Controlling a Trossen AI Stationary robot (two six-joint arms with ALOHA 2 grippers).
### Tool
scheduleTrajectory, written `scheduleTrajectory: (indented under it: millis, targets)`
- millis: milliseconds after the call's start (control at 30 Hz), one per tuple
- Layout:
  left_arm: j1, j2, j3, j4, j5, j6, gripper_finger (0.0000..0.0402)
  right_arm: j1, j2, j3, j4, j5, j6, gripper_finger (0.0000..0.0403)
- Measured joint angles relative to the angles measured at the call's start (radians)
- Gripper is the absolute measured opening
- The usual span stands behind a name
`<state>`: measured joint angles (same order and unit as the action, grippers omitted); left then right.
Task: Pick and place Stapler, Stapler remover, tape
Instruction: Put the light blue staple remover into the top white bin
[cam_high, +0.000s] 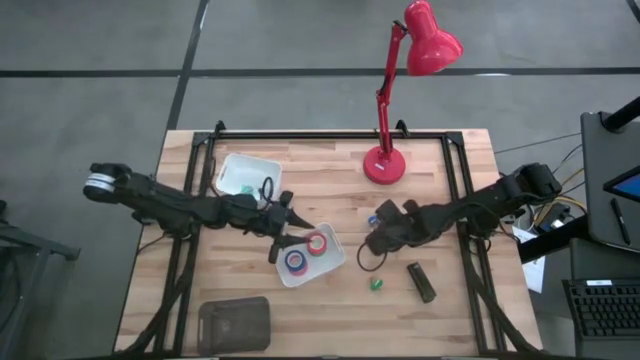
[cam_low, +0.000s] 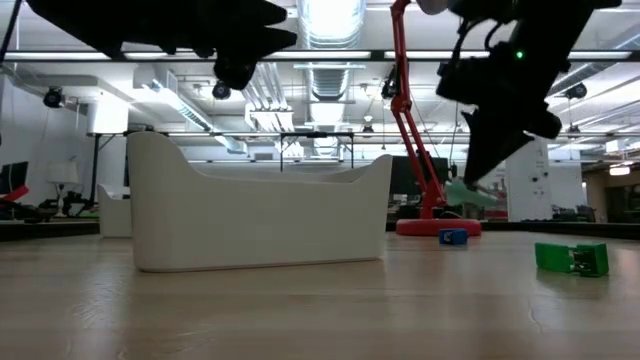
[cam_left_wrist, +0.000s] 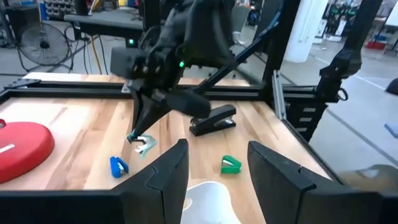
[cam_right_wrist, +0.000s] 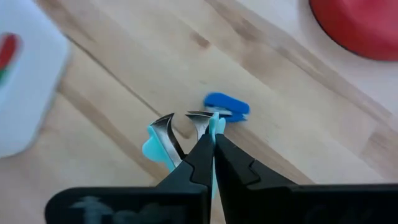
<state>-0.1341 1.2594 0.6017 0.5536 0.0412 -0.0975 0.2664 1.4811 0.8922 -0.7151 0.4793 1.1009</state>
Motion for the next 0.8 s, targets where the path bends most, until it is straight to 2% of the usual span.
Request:
scheduleTrajectory:
  millis: [500,800]
  targets:
    - [-0.006,0.203,0.119,-0.008,-0.002,0.051,0.0167,0.165,0.0,0.191,0.001,0.18,-0.124,0.0008]
    - [-0.047,0.311,0.215,-0.014,-0.002,0.074,0.0167,0.254,0.007,0.272,0.023,0.263,-0.175,0.0008]
